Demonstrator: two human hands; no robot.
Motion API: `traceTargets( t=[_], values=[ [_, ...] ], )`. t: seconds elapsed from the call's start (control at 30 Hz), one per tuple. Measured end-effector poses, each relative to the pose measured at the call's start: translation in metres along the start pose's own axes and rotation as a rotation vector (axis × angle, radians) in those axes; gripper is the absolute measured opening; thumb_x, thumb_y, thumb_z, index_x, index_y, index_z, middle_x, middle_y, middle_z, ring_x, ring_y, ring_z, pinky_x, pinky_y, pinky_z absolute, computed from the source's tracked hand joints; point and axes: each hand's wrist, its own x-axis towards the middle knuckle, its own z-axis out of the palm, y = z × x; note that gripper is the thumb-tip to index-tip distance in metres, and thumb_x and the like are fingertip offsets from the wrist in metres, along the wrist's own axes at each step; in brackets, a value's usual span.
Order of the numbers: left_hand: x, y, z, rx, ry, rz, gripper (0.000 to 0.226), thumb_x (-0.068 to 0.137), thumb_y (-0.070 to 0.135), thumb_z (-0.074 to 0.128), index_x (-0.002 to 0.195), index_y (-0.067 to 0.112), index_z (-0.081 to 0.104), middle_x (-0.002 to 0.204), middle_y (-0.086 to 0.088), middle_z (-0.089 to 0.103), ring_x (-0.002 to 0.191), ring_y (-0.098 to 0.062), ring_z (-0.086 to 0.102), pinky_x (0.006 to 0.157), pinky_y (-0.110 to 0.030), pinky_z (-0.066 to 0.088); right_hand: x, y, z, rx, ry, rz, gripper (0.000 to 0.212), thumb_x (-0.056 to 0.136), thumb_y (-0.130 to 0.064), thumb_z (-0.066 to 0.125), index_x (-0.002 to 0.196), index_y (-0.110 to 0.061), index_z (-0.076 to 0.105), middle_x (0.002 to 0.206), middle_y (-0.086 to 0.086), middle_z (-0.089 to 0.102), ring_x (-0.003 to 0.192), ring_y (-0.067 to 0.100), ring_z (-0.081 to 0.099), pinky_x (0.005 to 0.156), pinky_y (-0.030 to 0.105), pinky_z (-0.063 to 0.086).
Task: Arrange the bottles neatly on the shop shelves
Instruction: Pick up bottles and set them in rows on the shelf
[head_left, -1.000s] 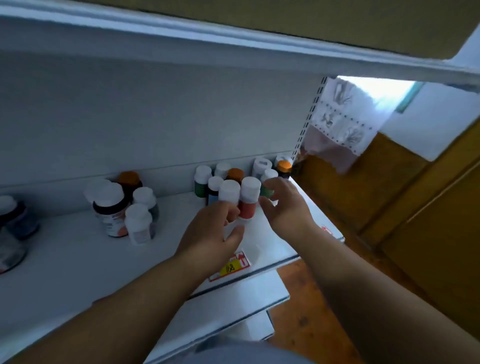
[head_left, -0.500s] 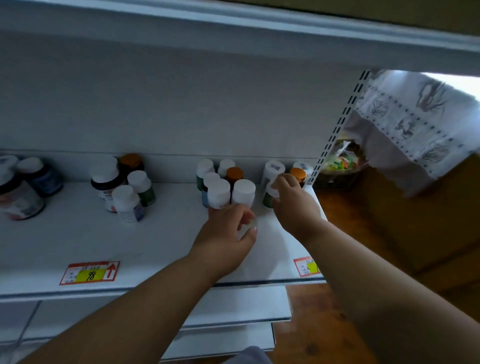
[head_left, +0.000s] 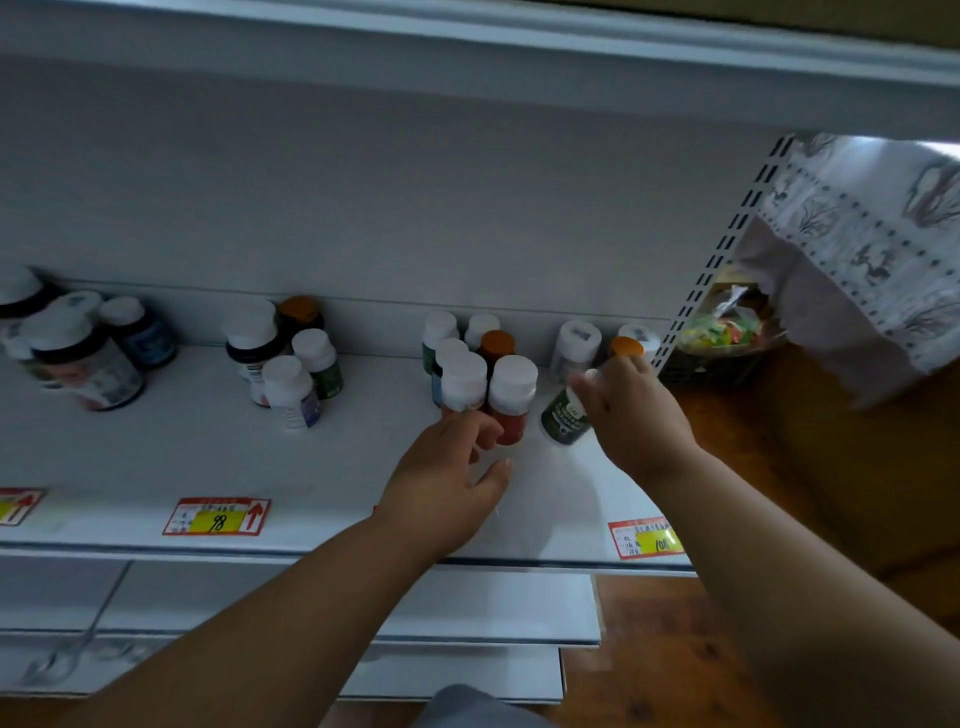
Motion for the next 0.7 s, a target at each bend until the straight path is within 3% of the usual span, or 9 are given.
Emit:
traceTargets(
  t=[0.1, 0.17, 0.33, 0.4, 0.47, 0.53, 0.6, 0.7],
  values=[
    [-0.004, 0.000, -0.006, -0.029, -0.008, 0.003, 0.042, 0.083, 0.052, 0.063, 0.118, 0.034, 0.049, 0.107, 0.016, 0.052, 0.093, -0.002, 0.051, 0.083, -0.027, 0.047, -0.018, -0.017, -0.007, 0.480, 0.035, 0.221, 0.052, 0.086, -0.065, 0.039, 0.090, -0.016, 0.056, 0.084, 0.005, 0.063, 0.074, 0.022, 0.064, 0.063, 0.044, 0.058],
    [-0.010, 0.000, -0.011, -0.055, -0.065, 0.018, 0.051, 0.080, 0.058, 0.063, 0.122, 0.035, 0.046, 0.107, 0.018, 0.050, 0.094, 0.001, 0.049, 0.081, -0.027, 0.050, -0.029, -0.039, -0.012, 0.655, 0.022, 0.294, 0.047, 0.088, -0.059, 0.048, 0.086, -0.013, 0.057, 0.080, 0.008, 0.064, 0.071, 0.026, 0.067, 0.054, 0.039, 0.058],
    [-0.019, -0.008, -0.033, -0.049, -0.085, 0.110, 0.047, 0.082, 0.059, 0.063, 0.122, 0.036, 0.052, 0.104, 0.016, 0.057, 0.088, 0.000, 0.053, 0.073, -0.022, 0.049, -0.050, -0.093, -0.012, 0.724, -0.066, 0.220, 0.043, 0.084, -0.060, 0.052, 0.084, -0.017, 0.056, 0.076, 0.002, 0.065, 0.070, 0.018, 0.066, 0.058, 0.033, 0.056],
    [-0.022, -0.021, -0.045, -0.024, -0.043, 0.110, 0.046, 0.081, 0.058, 0.065, 0.118, 0.034, 0.053, 0.099, 0.015, 0.057, 0.084, 0.000, 0.053, 0.067, -0.017, 0.043, -0.057, -0.106, -0.003, 0.766, -0.079, 0.194, 0.036, 0.081, -0.058, 0.056, 0.090, -0.024, 0.055, 0.086, -0.001, 0.066, 0.080, 0.017, 0.067, 0.067, 0.036, 0.059],
    [-0.025, -0.039, -0.056, 0.010, -0.001, 0.110, 0.046, 0.078, 0.058, 0.068, 0.113, 0.031, 0.054, 0.092, 0.017, 0.054, 0.081, -0.002, 0.052, 0.064, -0.013, 0.037, -0.064, -0.118, 0.009, 0.749, -0.091, 0.146, 0.025, 0.082, -0.049, 0.063, 0.099, -0.031, 0.055, 0.095, -0.004, 0.066, 0.086, 0.012, 0.065, 0.071, 0.029, 0.057],
    [-0.029, -0.063, -0.064, 0.083, 0.007, 0.133, 0.053, 0.075, 0.061, 0.068, 0.114, 0.027, 0.055, 0.097, 0.013, 0.055, 0.088, -0.006, 0.052, 0.069, -0.015, 0.039, -0.069, -0.132, 0.023, 0.667, -0.107, 0.099, 0.021, 0.085, -0.037, 0.067, 0.102, -0.033, 0.056, 0.095, -0.006, 0.063, 0.084, 0.009, 0.061, 0.065, 0.017, 0.049],
    [-0.032, -0.090, -0.068, 0.212, -0.029, 0.125, 0.070, 0.074, 0.068, 0.065, 0.126, 0.023, 0.053, 0.116, 0.003, 0.058, 0.105, -0.015, 0.053, 0.084, -0.026, 0.044, -0.071, -0.147, 0.038, 0.579, -0.130, 0.059, 0.022, 0.085, -0.033, 0.067, 0.102, -0.035, 0.054, 0.098, -0.007, 0.061, 0.087, 0.007, 0.059, 0.066, 0.013, 0.044],
    [-0.029, -0.121, -0.072, 0.354, -0.137, 0.112, 0.096, 0.073, 0.075, 0.057, 0.144, 0.013, 0.038, 0.143, -0.007, 0.045, 0.128, -0.025, 0.043, 0.106, -0.034, 0.034, -0.072, -0.162, 0.061, 0.501, -0.144, 0.021, 0.028, 0.085, -0.030, 0.069, 0.108, -0.035, 0.052, 0.099, -0.013, 0.058, 0.088, 0.005, 0.056, 0.068, 0.010, 0.042]
  ],
)
